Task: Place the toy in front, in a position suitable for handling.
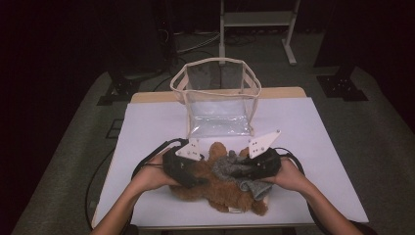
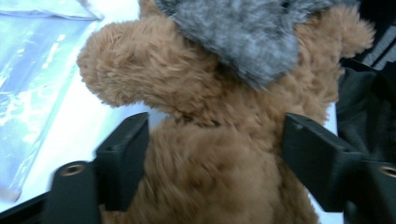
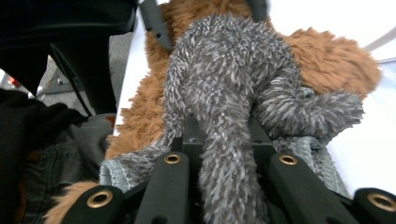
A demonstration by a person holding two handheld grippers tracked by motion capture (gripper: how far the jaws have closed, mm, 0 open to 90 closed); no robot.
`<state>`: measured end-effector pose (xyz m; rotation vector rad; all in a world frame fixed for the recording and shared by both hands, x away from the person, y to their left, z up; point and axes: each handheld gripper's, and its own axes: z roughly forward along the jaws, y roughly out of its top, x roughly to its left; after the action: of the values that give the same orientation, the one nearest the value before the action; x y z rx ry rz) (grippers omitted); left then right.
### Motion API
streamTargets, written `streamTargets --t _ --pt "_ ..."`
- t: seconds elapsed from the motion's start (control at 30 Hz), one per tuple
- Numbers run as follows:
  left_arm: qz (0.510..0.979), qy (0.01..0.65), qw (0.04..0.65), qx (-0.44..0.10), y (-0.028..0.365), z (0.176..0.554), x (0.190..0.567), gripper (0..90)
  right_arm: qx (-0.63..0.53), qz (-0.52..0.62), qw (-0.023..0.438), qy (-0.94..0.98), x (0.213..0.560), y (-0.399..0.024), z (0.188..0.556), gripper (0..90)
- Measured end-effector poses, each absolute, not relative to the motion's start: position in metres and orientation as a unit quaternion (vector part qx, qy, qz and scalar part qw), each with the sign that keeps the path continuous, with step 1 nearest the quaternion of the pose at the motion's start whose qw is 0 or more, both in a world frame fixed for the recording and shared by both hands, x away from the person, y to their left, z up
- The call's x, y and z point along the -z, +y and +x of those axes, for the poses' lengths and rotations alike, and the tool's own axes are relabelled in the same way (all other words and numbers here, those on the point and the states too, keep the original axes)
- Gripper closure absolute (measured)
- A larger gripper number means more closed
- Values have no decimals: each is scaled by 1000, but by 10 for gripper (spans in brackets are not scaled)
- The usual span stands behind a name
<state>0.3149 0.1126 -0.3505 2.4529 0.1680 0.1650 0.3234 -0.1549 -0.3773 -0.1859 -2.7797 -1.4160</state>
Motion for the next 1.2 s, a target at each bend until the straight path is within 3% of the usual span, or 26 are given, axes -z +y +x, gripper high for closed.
streamTargets --t 0.1,0.27,0.37,0.47,0.7,0.83,0.97,1.13,1.2 --pt "945 63 318 -46 108 316 358 189 452 -48 3 -891 376 -156 314 751" --pt "945 52 320 -49 110 309 363 298 456 -51 0 -888 368 -164 317 750" --pt "945 47 320 -46 115 303 364 313 464 -73 -21 -883 360 -170 327 749" --pt "945 45 322 -44 118 298 363 312 462 -76 -5 -883 366 -167 330 748" --pt "943 57 326 -13 108 300 362 181 468 -59 7 -882 377 -165 315 750" --pt "954 59 295 14 90 302 369 106 468 -43 8 -882 377 -163 308 750" --pt "957 58 284 15 82 303 370 100 472 -45 7 -880 378 -165 307 749" --pt "952 49 300 -36 85 298 362 480 476 -54 -1 -878 375 -168 313 745" --pt "945 60 316 -52 87 299 360 529 475 -62 -12 -878 368 -171 318 743"
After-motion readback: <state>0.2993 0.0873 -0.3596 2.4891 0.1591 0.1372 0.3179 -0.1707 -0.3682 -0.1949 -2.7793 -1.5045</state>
